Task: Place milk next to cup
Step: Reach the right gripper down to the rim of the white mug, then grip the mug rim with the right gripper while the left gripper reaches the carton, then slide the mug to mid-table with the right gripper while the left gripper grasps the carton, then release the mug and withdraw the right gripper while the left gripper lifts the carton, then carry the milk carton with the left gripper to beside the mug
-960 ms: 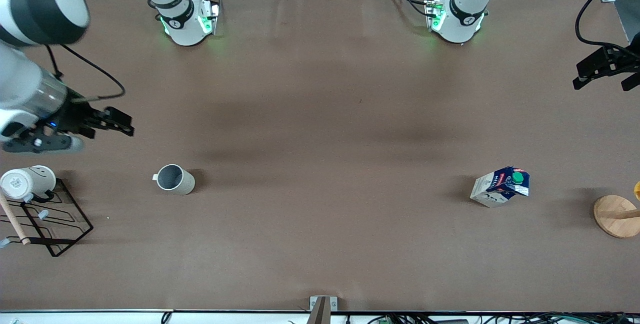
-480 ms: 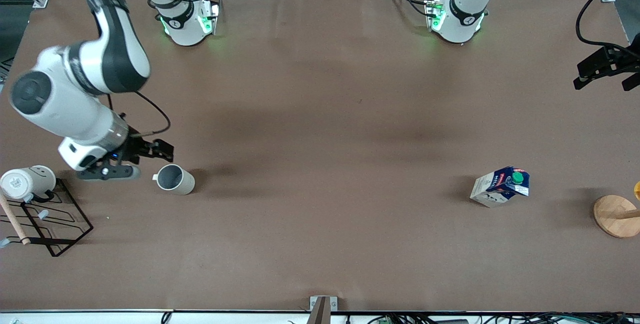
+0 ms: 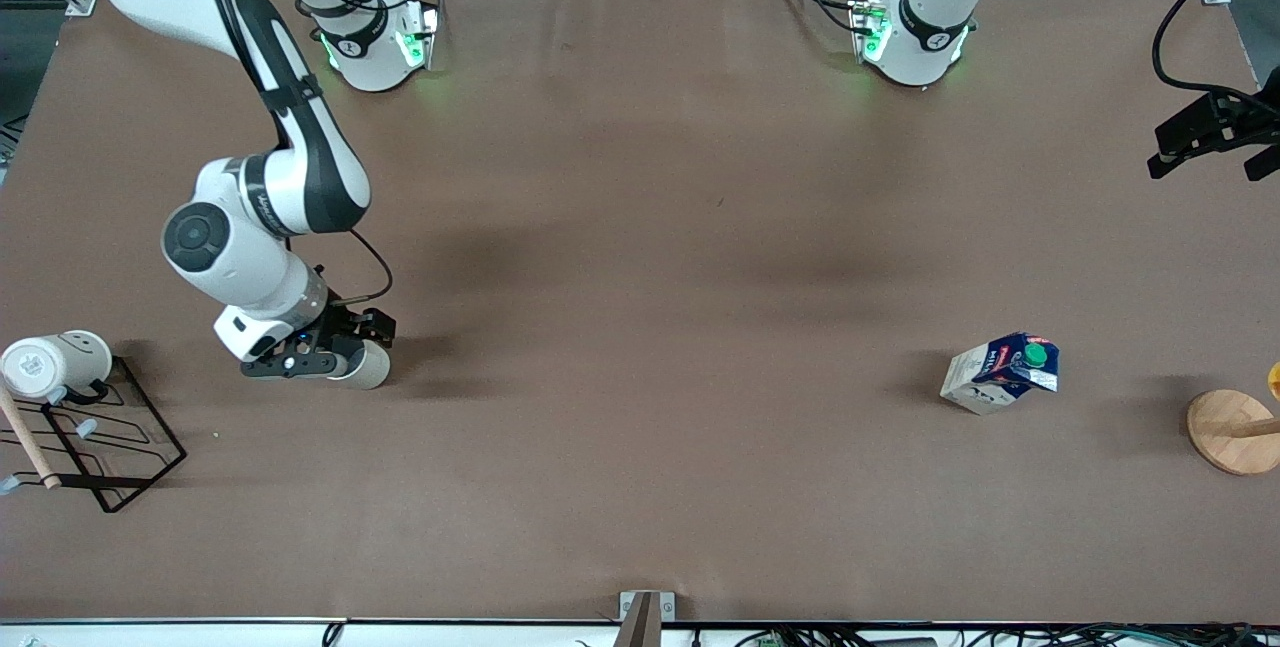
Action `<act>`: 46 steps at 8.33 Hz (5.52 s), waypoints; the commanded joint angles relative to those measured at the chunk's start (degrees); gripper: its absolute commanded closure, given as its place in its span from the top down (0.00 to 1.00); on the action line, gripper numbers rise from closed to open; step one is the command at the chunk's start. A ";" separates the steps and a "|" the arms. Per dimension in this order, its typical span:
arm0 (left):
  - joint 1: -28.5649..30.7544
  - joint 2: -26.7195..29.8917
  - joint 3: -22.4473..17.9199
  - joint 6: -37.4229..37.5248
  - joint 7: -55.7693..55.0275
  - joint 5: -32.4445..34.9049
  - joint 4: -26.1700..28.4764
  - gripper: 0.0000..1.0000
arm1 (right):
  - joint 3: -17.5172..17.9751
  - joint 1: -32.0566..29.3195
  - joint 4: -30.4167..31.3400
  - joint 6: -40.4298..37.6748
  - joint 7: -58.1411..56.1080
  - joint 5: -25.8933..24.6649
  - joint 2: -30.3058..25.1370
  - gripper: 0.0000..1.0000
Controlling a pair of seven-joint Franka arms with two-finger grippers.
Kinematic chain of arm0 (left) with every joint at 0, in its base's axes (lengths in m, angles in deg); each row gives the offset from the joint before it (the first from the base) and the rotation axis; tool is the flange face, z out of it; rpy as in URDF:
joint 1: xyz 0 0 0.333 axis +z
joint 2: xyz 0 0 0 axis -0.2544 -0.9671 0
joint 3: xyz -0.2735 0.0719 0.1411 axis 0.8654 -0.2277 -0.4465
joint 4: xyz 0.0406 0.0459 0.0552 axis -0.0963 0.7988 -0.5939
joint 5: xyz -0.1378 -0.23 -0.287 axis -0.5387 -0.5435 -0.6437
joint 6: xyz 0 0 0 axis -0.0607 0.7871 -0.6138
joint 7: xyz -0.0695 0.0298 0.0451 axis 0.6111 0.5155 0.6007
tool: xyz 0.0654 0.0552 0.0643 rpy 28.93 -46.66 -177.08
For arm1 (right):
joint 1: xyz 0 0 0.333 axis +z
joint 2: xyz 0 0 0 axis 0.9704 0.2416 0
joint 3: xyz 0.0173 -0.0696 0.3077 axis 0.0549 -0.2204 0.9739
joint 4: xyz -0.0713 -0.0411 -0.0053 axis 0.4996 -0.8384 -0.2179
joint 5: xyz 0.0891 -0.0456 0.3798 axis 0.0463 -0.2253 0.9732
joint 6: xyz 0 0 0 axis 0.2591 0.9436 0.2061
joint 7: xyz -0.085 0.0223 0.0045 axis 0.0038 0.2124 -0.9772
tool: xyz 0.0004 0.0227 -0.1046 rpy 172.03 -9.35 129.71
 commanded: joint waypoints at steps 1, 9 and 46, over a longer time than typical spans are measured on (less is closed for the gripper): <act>0.14 -0.24 0.11 1.23 -0.36 0.44 -0.75 1.00 | -0.29 1.69 1.75 2.31 0.62 0.65 1.33 1.00; -0.12 -2.43 0.38 2.11 -1.24 0.26 -1.45 1.00 | -0.29 1.25 -0.95 0.66 3.49 1.00 0.46 0.00; -10.22 -26.59 45.03 -31.46 -62.49 17.21 7.07 0.44 | -3.28 -5.77 -19.42 -49.31 -0.96 -4.62 -29.69 1.00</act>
